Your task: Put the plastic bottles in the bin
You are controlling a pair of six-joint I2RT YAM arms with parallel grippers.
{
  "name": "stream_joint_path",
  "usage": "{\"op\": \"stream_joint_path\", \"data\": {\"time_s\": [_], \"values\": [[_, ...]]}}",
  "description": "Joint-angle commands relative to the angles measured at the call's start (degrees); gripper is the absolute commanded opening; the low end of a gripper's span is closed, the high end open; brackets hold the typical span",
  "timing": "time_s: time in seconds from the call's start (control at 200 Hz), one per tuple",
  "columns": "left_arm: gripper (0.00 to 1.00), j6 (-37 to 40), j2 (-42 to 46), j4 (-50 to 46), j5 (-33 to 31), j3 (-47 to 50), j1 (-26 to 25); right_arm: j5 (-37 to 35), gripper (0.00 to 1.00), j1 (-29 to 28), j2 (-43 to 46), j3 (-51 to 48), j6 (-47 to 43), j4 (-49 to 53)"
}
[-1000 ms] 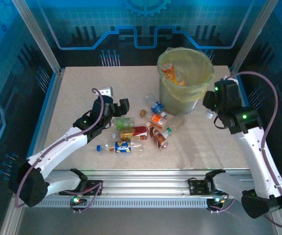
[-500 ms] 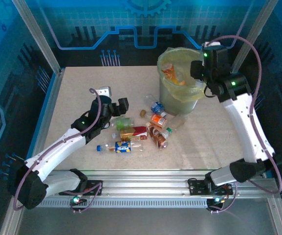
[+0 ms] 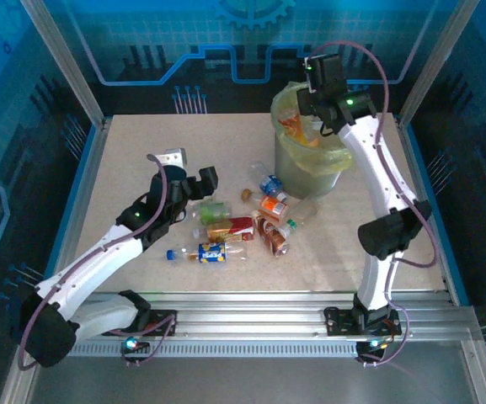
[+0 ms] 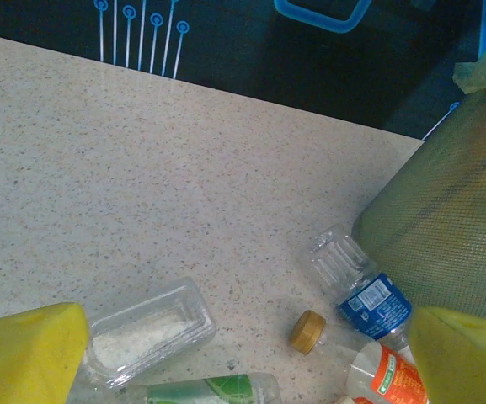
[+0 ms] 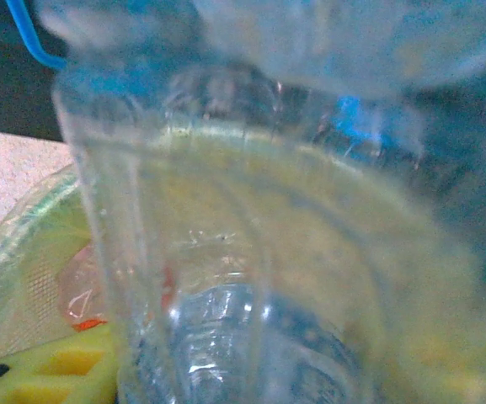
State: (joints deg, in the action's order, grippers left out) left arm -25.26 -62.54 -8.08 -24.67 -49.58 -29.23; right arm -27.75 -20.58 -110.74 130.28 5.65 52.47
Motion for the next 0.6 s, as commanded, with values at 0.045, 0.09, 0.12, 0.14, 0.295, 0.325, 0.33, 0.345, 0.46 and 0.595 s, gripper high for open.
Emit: {"op": "stream_joint_path", "data": {"time_s": [0.045, 0.09, 0.12, 0.14, 0.295, 0.325, 0.33, 0.345, 0.46, 0.595], "values": [[0.99, -0.8, 2.6, -1.8, -2.2, 1.1, 0.6, 1.7, 0.42, 0.9, -5.0, 5.9, -2.0, 3.9], [0.99, -0.8, 3.0, -2.0, -2.5, 1.4, 0.7, 2.0, 0.42, 1.1, -5.7, 5.9, -1.9, 4.3], [0.99, -0.9, 3.4, -2.2, -2.6, 1.5, 0.8, 2.2, 0.42, 1.3, -6.0, 5.5, -1.7, 4.3], [0.99, -0.9, 3.5, -2.3, -2.7, 1.6, 0.8, 2.2, 0.42, 1.5, -6.1, 5.2, -1.5, 4.4], [0.99, -1.1, 4.2, -2.9, -3.0, 1.9, 1.1, 4.1, 0.42, 2.6, -5.7, 1.6, 0.1, 4.2], [0.99, -1.0, 4.3, -3.0, -3.0, 1.9, 1.1, 4.4, 0.42, 2.8, -5.5, 0.8, 0.3, 4.2], [0.99, -1.0, 4.3, -3.0, -3.0, 1.9, 1.1, 4.4, 0.43, 2.9, -5.4, 0.7, 0.3, 4.1], [0.99, -1.1, 4.3, -3.0, -3.0, 1.9, 1.2, 4.6, 0.43, 3.0, -5.3, 0.3, 0.4, 4.0], [0.99, -1.1, 4.4, -3.0, -2.9, 1.9, 1.2, 5.9, 0.46, 3.8, -4.3, -2.8, 1.0, 3.5], [0.99, -1.4, 4.3, -2.8, -2.8, 2.0, 1.3, 7.6, 0.48, 4.6, -3.8, -5.7, 1.5, 3.0]]}}
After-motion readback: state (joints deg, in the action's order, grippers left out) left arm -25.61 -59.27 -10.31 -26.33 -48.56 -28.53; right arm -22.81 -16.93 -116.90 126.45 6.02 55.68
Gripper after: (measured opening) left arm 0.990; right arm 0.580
